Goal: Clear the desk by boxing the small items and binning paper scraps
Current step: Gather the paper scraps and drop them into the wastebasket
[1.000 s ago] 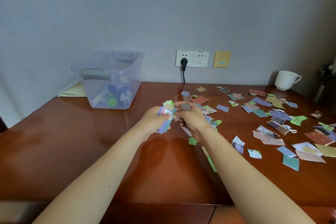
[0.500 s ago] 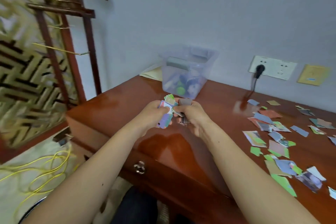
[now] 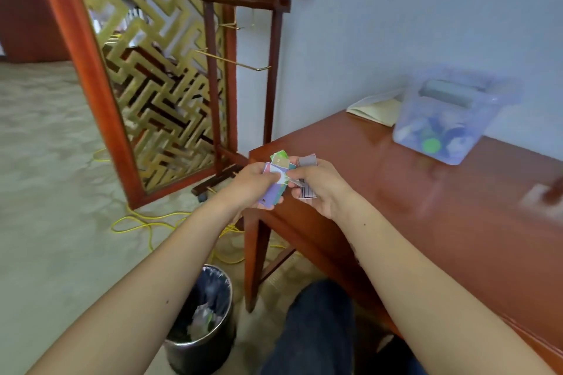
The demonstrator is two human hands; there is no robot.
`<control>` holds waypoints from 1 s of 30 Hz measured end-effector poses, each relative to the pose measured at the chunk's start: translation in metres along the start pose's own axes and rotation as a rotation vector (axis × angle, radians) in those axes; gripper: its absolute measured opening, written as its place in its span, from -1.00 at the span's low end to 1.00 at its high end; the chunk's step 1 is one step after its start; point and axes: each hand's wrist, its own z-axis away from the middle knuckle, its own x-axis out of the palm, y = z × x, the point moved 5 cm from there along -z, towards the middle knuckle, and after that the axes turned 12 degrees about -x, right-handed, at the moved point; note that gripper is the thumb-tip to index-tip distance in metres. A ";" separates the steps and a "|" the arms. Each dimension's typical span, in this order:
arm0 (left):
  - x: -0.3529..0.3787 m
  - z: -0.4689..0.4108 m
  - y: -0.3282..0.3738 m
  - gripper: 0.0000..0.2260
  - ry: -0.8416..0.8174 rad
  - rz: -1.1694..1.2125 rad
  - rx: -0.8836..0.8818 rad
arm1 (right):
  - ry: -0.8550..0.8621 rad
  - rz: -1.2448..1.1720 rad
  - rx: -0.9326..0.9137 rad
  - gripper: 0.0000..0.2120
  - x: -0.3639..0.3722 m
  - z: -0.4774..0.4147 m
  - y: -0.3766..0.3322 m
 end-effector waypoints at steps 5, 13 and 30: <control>-0.048 0.004 -0.025 -0.76 0.044 0.053 0.065 | -0.068 0.008 0.012 -0.77 0.055 -0.008 0.022; -0.109 -0.013 -0.103 -0.85 0.099 0.042 -0.114 | -0.080 0.043 0.178 -0.70 0.114 -0.026 0.105; -0.118 -0.073 -0.302 -0.64 -0.016 0.230 -0.695 | -0.071 0.187 0.626 -0.80 0.130 -0.036 0.327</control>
